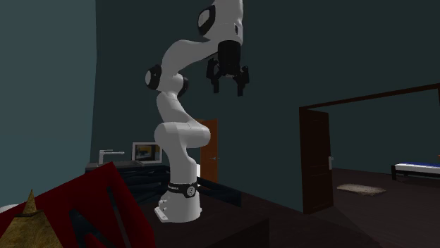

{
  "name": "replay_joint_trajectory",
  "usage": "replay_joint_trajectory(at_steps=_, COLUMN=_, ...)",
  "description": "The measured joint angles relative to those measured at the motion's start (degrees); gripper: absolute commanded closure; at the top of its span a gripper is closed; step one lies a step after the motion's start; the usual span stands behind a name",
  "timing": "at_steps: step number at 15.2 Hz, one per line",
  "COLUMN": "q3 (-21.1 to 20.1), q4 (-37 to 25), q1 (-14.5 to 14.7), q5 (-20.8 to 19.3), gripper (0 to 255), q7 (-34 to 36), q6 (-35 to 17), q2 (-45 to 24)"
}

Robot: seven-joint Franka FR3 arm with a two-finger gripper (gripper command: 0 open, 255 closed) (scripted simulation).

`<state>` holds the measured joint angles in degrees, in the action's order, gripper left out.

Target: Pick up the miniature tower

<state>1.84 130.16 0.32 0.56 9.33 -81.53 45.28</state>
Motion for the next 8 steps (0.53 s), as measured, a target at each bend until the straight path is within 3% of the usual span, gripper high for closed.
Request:
replay_joint_trajectory(at_steps=3, q3=1.03, q4=1.74, q1=-0.42, q5=-1.29, gripper=0, q7=-1.33, q6=-2.38, q2=0.21)
replay_joint_trajectory(at_steps=8, q3=4.68, q4=8.21, q1=-2.01, q5=-5.80, gripper=0, q7=-5.59, q6=-12.07, q2=0.72)
